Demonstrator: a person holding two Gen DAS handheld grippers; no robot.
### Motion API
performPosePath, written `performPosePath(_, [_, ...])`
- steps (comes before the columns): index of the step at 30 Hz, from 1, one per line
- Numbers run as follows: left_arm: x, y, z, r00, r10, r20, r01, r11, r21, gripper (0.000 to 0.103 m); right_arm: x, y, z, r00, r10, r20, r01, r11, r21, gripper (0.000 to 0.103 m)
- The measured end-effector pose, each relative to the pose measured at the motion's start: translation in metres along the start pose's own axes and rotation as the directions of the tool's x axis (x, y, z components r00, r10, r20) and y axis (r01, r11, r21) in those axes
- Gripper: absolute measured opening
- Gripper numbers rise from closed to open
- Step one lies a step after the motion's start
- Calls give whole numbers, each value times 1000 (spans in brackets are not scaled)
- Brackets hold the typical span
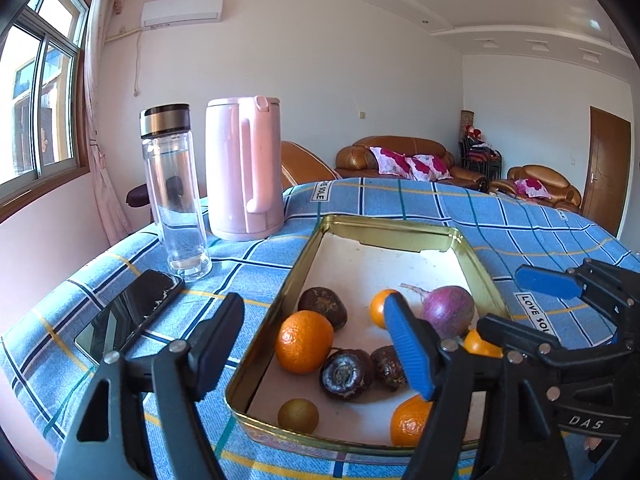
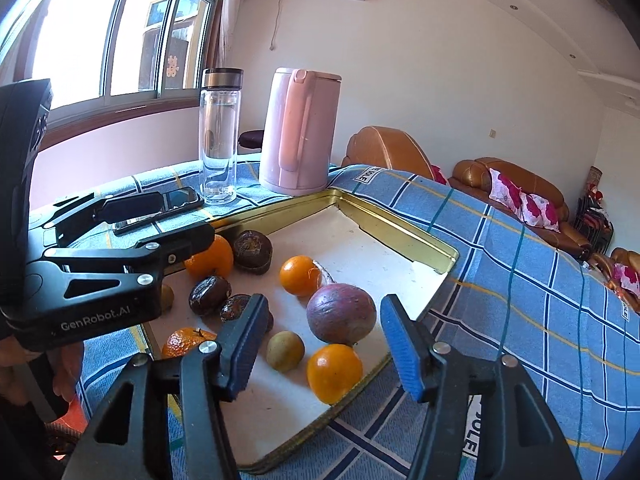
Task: Organize fruits
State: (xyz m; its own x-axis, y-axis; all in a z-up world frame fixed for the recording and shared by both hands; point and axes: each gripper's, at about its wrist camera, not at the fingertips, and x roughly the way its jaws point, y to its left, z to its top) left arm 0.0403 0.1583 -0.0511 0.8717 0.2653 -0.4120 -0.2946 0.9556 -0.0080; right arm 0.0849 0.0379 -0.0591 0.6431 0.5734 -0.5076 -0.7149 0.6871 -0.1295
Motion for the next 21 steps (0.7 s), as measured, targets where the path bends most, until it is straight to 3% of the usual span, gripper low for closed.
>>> performPosePath(7, [-9,-8,4,1000,-17,16,17,1000,8,77,-25,-18,-6,998,-51,44,49,997,52,67])
performPosePath(13, [-21,-16,7,999,-12,51,11,1000,17,92,-48,-29,-8,992,-93,83,86,993,85,68])
performPosePath(21, [-27,-23,9,998,-15,63,12,999,34,94,-66,-34,-8,984,-125,131,111,988,110,75])
